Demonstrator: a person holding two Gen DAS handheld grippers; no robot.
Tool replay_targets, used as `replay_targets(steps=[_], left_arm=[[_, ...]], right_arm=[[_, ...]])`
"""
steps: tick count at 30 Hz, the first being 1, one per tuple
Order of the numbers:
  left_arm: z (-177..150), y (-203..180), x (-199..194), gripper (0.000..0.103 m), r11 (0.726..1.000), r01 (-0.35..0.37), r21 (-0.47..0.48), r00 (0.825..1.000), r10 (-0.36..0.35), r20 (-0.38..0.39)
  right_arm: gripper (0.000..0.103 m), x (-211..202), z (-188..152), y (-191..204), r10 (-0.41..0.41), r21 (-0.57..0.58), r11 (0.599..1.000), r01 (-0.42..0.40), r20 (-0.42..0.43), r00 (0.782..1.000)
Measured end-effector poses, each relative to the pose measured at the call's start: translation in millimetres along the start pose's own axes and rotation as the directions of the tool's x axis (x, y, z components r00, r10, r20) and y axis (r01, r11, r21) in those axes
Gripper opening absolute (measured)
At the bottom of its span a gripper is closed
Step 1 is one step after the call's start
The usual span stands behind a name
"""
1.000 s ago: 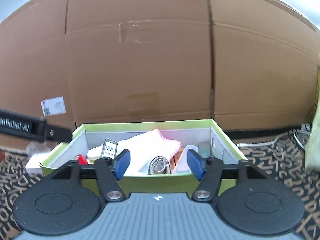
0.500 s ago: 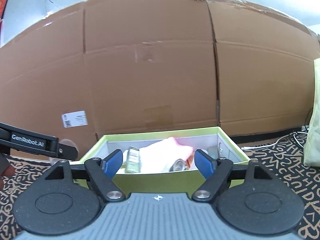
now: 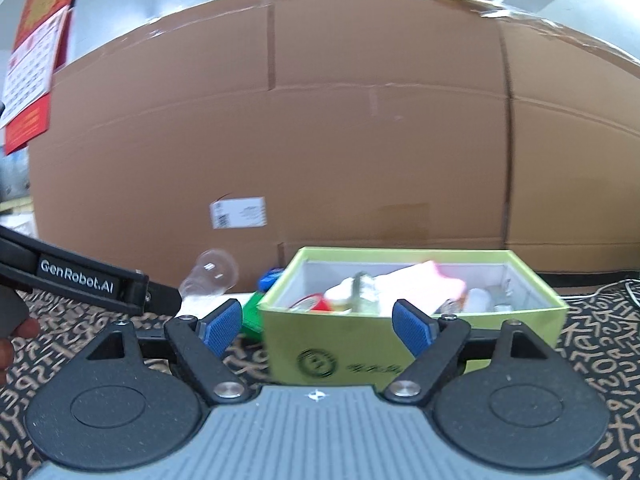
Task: Organize objects
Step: 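Grasp the clear plastic cup with the left gripper while the right grasps the green box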
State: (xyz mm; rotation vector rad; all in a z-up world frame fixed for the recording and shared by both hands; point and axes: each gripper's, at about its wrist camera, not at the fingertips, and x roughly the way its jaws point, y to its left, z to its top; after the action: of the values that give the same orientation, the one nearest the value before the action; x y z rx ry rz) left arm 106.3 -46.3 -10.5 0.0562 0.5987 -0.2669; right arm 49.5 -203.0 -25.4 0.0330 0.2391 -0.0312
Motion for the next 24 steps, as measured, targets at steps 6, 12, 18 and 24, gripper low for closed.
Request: replay_targets(steps=[6,12,18,24], left_arm=[[-21.7,38.6,0.3,0.103,0.997,-0.067,-0.046,0.998,0.066,-0.015],[-26.0,72.1,14.2,0.103,0.992,-0.075,-0.101,0.997,0.073,-0.029],[-17.4,85.9,33.6,0.103,0.989,-0.044,-0.139,0.998,0.039,-0.039],[8.1,77.3,64.7,0.103,0.995,-0.029,-0.098,1.0,0.028,-0.012]], right_arm=[[0.085,7.2,-11.8,29.2,0.063,-0.05,0.997,-0.065,-0.046,0.997],[0.085,21.1,-19.4,61.0,0.12,-0.111,0.985,-0.131,-0.103,0.987],[0.074,42.7,-19.8,85.2,0.105,-0.201,0.971,-0.13,-0.129,0.986],[0.063,73.5,-25.2,107.2,0.015,-0.352,0.934,-0.059,-0.126,0.992]])
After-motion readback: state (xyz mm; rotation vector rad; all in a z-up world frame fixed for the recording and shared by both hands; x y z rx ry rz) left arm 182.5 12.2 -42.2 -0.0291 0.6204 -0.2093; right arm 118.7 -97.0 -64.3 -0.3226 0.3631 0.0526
